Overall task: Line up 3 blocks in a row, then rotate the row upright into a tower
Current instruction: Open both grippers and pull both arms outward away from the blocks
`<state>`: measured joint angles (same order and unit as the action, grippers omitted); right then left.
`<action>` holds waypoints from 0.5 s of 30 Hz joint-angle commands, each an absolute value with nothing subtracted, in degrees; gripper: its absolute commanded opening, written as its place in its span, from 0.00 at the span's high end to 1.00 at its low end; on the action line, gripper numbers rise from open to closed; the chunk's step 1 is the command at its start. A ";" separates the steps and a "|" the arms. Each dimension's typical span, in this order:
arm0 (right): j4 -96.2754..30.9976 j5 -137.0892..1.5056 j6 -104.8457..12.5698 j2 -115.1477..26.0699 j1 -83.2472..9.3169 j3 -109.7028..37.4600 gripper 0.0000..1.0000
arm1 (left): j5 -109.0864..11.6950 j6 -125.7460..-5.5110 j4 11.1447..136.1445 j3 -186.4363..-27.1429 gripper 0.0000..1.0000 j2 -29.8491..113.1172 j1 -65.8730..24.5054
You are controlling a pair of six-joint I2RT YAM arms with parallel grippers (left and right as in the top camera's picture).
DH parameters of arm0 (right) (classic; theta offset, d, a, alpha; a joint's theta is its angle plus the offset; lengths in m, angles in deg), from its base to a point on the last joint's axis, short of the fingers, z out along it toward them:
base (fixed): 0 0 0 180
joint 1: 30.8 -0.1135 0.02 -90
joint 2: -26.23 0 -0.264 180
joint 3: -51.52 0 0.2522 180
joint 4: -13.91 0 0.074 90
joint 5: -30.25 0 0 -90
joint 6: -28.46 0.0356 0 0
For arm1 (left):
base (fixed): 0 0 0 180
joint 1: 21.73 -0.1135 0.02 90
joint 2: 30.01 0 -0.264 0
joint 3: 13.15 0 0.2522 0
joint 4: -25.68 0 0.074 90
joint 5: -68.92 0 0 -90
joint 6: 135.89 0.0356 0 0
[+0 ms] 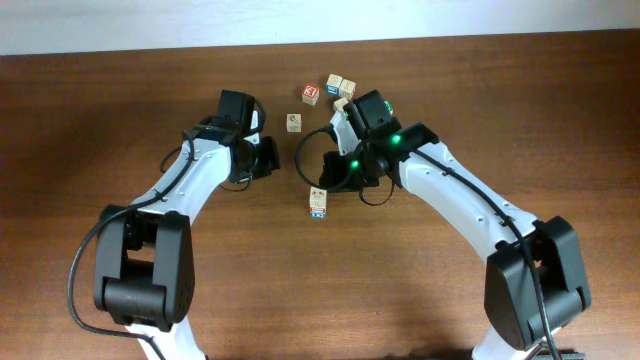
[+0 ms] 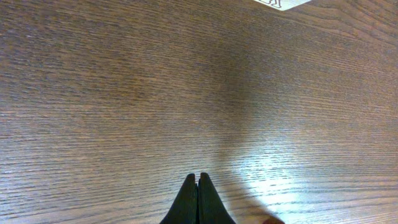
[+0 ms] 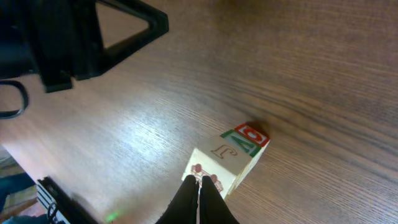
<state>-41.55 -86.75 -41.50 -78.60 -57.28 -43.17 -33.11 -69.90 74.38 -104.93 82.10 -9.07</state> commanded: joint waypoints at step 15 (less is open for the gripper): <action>-75.27 -63.43 -50.62 -63.15 -44.60 -76.17 0.02 | -22.14 -62.49 80.96 -116.10 0.00 62.19 -14.66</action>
<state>-72.10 -69.44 -49.66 -66.58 -47.10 -75.72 -29.83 -63.65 79.51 -115.34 66.10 -14.20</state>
